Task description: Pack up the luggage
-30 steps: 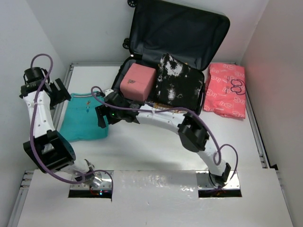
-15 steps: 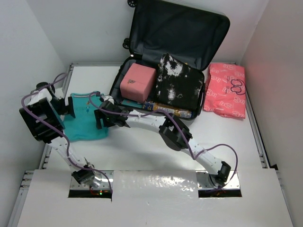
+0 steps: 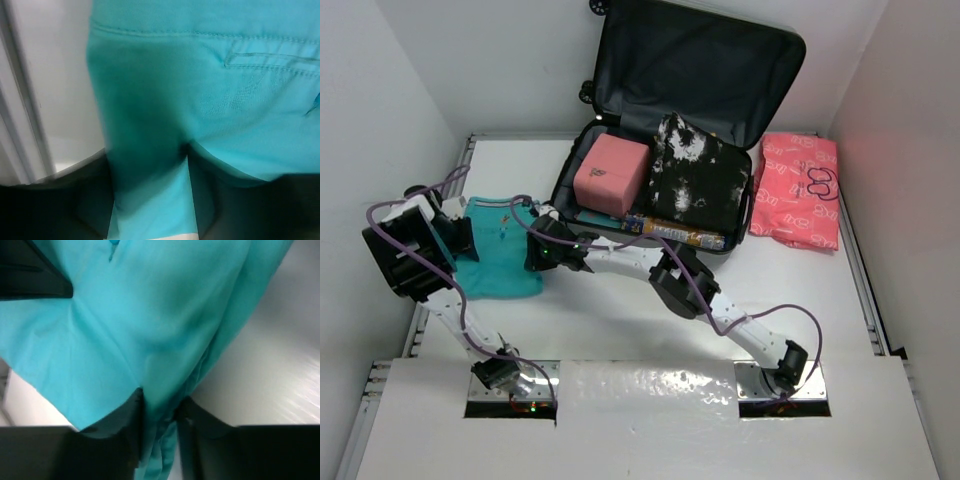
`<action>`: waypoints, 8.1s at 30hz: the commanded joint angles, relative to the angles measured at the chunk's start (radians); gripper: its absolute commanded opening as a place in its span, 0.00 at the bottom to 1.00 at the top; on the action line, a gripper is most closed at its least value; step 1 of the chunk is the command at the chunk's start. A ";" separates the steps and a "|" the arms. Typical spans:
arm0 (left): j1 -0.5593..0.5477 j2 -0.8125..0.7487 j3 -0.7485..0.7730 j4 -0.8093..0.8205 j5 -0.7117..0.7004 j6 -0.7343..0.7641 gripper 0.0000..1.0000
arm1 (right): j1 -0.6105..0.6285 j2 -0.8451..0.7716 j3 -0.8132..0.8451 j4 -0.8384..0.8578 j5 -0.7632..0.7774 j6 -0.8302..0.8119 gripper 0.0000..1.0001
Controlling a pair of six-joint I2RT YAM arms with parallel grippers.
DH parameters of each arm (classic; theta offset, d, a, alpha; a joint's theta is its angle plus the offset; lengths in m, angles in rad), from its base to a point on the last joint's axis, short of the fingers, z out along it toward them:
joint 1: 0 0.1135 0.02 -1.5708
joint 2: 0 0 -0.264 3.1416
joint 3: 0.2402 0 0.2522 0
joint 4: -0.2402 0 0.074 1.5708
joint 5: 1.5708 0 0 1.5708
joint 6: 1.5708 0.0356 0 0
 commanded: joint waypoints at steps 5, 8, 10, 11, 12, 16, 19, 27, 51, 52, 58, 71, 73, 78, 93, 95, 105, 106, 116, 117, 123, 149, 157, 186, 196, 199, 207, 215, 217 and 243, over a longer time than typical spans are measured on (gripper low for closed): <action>0.012 0.119 -0.013 -0.066 0.240 -0.040 0.00 | 0.009 -0.016 -0.026 0.059 -0.097 -0.014 0.00; 0.035 0.044 -0.017 -0.109 0.300 0.015 0.00 | 0.006 -0.088 -0.048 0.068 -0.097 -0.066 0.00; 0.059 -0.050 -0.012 -0.138 0.337 0.072 0.00 | 0.003 -0.127 -0.051 0.067 -0.079 -0.105 0.00; 0.064 -0.083 0.002 -0.164 0.347 0.089 0.00 | 0.000 -0.145 -0.043 0.068 -0.074 -0.119 0.00; 0.067 -0.155 0.011 -0.177 0.347 0.104 0.00 | 0.000 -0.179 -0.037 0.068 -0.071 -0.145 0.00; 0.073 -0.326 0.083 -0.223 0.326 0.127 0.00 | -0.003 -0.253 0.015 0.076 -0.050 -0.205 0.00; 0.072 -0.416 0.187 -0.269 0.327 0.118 0.00 | -0.013 -0.305 0.026 0.105 -0.051 -0.206 0.00; 0.017 -0.490 0.457 -0.243 0.499 -0.083 0.00 | -0.100 -0.452 0.028 0.091 -0.047 -0.203 0.00; -0.965 0.192 0.959 0.000 0.041 -0.454 0.00 | -0.809 -1.212 -0.954 -0.196 -0.148 -0.348 0.00; -0.965 0.201 0.947 -0.001 -0.010 -0.456 0.00 | -0.819 -1.181 -0.966 -0.185 -0.157 -0.353 0.00; -0.939 0.218 0.933 0.003 -0.168 -0.460 0.00 | -0.853 -1.011 -0.944 -0.171 -0.154 -0.365 0.20; -0.939 0.171 0.927 0.019 -0.030 -0.469 0.74 | -0.872 -0.981 -0.499 -0.526 -0.036 -0.658 0.83; -0.939 0.137 0.937 0.027 0.014 -0.475 0.78 | -0.873 -0.986 -0.448 -0.548 -0.056 -0.664 0.83; -0.942 0.048 0.968 0.078 0.074 -0.472 0.92 | -0.869 -1.000 -0.466 -0.447 -0.116 -0.595 0.58; -1.048 0.287 0.959 0.184 0.033 -0.468 0.19 | -0.867 -0.627 -0.343 -0.234 -0.183 -0.343 0.00; -1.048 0.327 0.959 0.181 -0.014 -0.454 0.18 | -0.864 -0.601 -0.290 -0.306 -0.180 -0.371 0.00; -1.045 0.243 0.977 0.211 -0.010 -0.480 0.29 | -0.919 -0.965 -0.463 -0.471 0.045 -0.444 0.24; -1.047 0.223 0.959 0.234 -0.013 -0.480 0.32 | -0.940 -1.012 -0.559 -0.484 0.065 -0.419 0.35; -1.045 0.064 0.904 0.270 0.054 -0.538 0.54 | -1.300 -1.336 -1.252 -0.248 0.037 -0.031 0.83; -1.045 0.056 0.893 0.263 0.062 -0.540 0.54 | -1.300 -1.336 -1.275 -0.222 0.077 0.027 0.84; -1.045 -0.008 0.840 0.224 0.076 -0.526 0.54 | -1.301 -1.265 -1.398 -0.023 0.205 0.193 0.88; -0.952 -0.064 0.746 0.205 0.108 -0.564 0.54 | -1.317 -0.958 -1.482 0.233 0.298 0.431 0.20; -0.933 -0.102 0.707 0.210 0.099 -0.554 0.54 | -1.359 -1.038 -1.575 0.122 0.257 0.422 0.00; -0.975 -0.397 0.424 0.239 0.079 -0.491 0.51 | -0.513 -1.566 -1.682 -0.445 0.366 0.931 0.69; -0.984 -0.398 0.411 0.223 0.119 -0.488 0.50 | -0.522 -1.468 -1.270 -0.662 0.472 -0.257 0.81; -0.984 -0.401 0.419 0.222 0.119 -0.483 0.50 | -0.530 -1.434 -1.290 -0.656 0.391 -0.493 0.87; -0.984 -0.452 0.384 0.230 0.088 -0.459 0.50 | -0.514 -1.535 -1.496 -0.535 0.108 -0.917 0.95; -0.984 -0.458 0.388 0.231 0.070 -0.452 0.51 | -0.467 -1.408 -1.586 -0.283 0.202 -1.011 0.92; -0.984 -0.461 0.388 0.230 0.062 -0.451 0.51 | -0.461 -1.385 -1.617 -0.216 0.193 -1.014 0.90; -0.851 -0.475 0.404 0.165 0.037 -0.379 0.53 | -0.025 -1.052 -1.349 -0.045 0.002 -0.474 0.00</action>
